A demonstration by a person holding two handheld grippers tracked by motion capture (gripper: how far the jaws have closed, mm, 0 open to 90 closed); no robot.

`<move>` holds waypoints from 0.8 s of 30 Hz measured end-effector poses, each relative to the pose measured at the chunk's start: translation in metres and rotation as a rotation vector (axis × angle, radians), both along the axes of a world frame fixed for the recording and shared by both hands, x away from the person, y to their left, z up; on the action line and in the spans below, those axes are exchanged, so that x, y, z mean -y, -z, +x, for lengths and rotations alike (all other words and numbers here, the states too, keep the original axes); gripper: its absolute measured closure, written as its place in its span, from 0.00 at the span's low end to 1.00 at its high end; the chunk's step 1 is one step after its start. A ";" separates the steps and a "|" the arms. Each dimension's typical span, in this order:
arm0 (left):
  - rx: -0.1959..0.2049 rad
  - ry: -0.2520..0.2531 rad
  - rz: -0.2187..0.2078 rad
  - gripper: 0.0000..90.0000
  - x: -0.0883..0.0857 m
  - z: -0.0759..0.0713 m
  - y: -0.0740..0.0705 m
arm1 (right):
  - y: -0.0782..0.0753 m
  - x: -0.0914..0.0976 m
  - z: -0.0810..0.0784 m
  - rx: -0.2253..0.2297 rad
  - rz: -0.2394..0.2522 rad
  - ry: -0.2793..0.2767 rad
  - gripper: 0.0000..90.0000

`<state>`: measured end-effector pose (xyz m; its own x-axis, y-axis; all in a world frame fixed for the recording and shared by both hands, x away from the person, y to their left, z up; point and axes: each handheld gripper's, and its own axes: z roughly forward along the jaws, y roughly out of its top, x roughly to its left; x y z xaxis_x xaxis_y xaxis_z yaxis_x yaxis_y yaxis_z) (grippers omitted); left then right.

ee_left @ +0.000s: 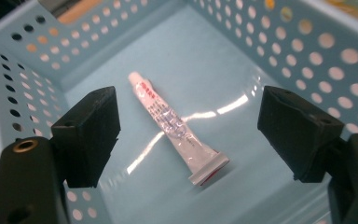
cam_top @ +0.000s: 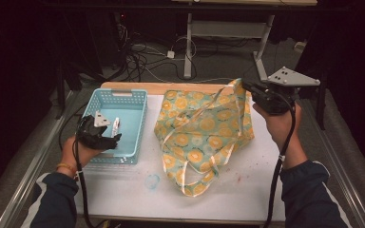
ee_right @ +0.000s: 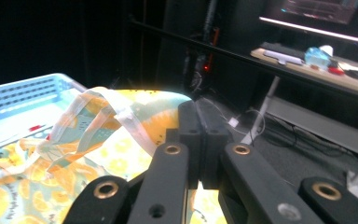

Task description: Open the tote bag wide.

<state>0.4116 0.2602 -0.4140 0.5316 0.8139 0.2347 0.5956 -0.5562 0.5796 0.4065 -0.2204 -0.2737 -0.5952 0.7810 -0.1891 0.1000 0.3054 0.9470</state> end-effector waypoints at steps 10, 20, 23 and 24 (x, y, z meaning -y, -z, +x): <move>-0.113 -0.045 0.014 0.25 0.003 0.042 0.001 | 0.008 -0.026 0.002 -0.028 -0.026 -0.065 1.00; -0.346 -0.191 0.038 0.45 -0.006 0.089 0.037 | 0.021 -0.034 0.007 -0.059 -0.030 -0.086 1.00; -0.364 -0.177 0.025 0.54 -0.004 0.090 0.039 | 0.025 -0.035 0.008 -0.066 -0.031 -0.092 1.00; -0.364 -0.177 0.025 0.57 -0.004 0.090 0.039 | 0.027 -0.036 0.008 -0.067 -0.032 -0.093 1.00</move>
<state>0.5011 0.2643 -0.4533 0.4360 0.8966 0.0776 0.8473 -0.4380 0.3004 0.4143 -0.1842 -0.3004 -0.6772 0.7158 -0.1703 0.1325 0.3462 0.9287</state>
